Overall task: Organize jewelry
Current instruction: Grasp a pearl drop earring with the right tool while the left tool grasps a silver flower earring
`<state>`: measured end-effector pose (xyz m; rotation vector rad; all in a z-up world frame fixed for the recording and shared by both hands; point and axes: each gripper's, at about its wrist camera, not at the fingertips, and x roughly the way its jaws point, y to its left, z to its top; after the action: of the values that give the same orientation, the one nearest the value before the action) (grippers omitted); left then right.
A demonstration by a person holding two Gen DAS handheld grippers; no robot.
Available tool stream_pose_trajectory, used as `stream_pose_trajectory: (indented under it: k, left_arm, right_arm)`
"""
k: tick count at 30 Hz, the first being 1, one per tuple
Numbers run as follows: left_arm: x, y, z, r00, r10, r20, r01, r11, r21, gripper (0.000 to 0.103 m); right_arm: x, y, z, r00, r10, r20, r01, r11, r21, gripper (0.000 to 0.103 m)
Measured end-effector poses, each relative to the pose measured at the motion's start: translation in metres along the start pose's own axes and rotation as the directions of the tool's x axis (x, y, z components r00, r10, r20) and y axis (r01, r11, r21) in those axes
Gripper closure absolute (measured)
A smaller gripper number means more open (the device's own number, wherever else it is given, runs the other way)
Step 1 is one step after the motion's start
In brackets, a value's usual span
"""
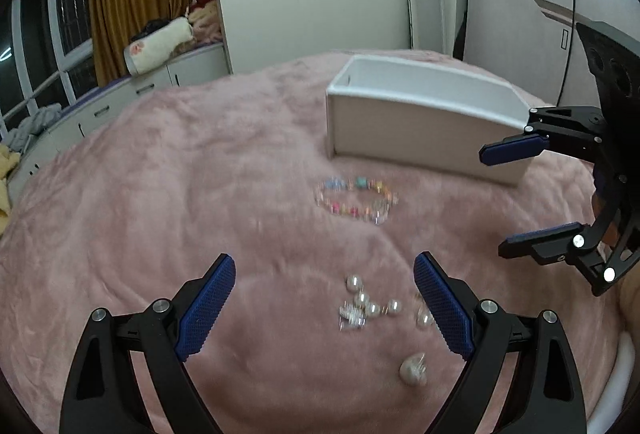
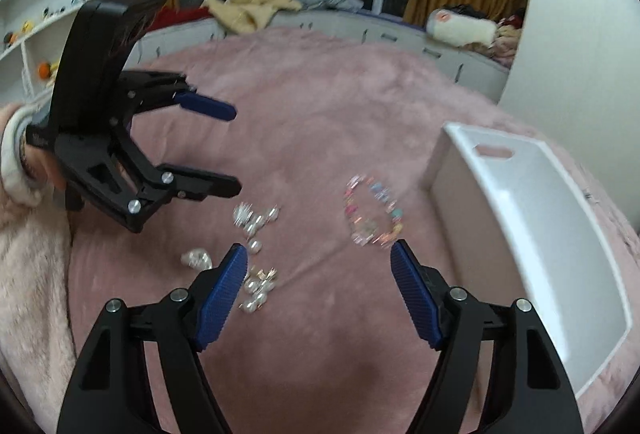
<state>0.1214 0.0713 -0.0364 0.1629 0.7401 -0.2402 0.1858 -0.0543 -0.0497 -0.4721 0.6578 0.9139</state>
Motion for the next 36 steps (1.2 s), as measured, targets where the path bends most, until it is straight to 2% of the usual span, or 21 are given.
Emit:
stream_pose_trajectory:
  k: [5,10,15,20,22,24,29,31,33,36]
  left_arm:
    - [0.010,0.002,-0.015,0.999,-0.004,-0.038,0.005,0.999,0.031,0.011]
    - [0.015,0.001,-0.015,0.997,-0.063,-0.052,0.065,0.997,0.045,0.014]
    - [0.026,-0.005,-0.020,0.991,-0.075,-0.115,0.085,0.992,0.088,0.032]
    - [0.038,-0.003,-0.023,0.985,-0.082,-0.152,0.096,0.992,0.086,0.057]
    - [0.041,-0.001,-0.024,0.984,-0.084,-0.158,0.098,0.992,0.080,0.061]
    - [0.042,-0.001,-0.025,0.982,-0.092,-0.163,0.106,0.991,0.079,0.066]
    - [0.045,-0.003,-0.026,0.976,-0.123,-0.183,0.139,0.987,0.082,0.079]
    - [0.045,-0.004,-0.027,0.976,-0.118,-0.183,0.136,0.987,0.088,0.080]
    - [0.044,-0.001,-0.027,0.975,-0.124,-0.182,0.140,0.987,0.075,0.080]
    - [0.042,0.001,-0.027,0.976,-0.125,-0.180,0.137,0.989,0.055,0.080]
  right_arm:
    - [0.027,0.012,-0.012,0.997,0.033,-0.072,-0.035,0.999,-0.032,0.035]
    - [0.043,0.021,-0.019,0.991,0.064,-0.115,-0.070,0.996,-0.047,0.036]
    - [0.059,0.029,-0.026,0.983,0.079,-0.165,-0.092,0.993,-0.074,0.042]
    - [0.070,0.032,-0.030,0.976,0.087,-0.200,-0.105,0.991,-0.084,0.048]
    - [0.071,0.033,-0.031,0.975,0.094,-0.201,-0.112,0.990,-0.081,0.050]
    - [0.073,0.031,-0.031,0.973,0.108,-0.206,-0.126,0.989,-0.078,0.057]
    - [0.075,0.028,-0.033,0.967,0.117,-0.224,-0.134,0.989,-0.059,0.066]
    - [0.076,0.025,-0.033,0.966,0.118,-0.231,-0.133,0.990,-0.050,0.073]
    - [0.074,0.021,-0.035,0.964,0.121,-0.236,-0.133,0.991,-0.035,0.086]
    - [0.073,0.013,-0.036,0.960,0.139,-0.241,-0.143,0.990,0.002,0.091]
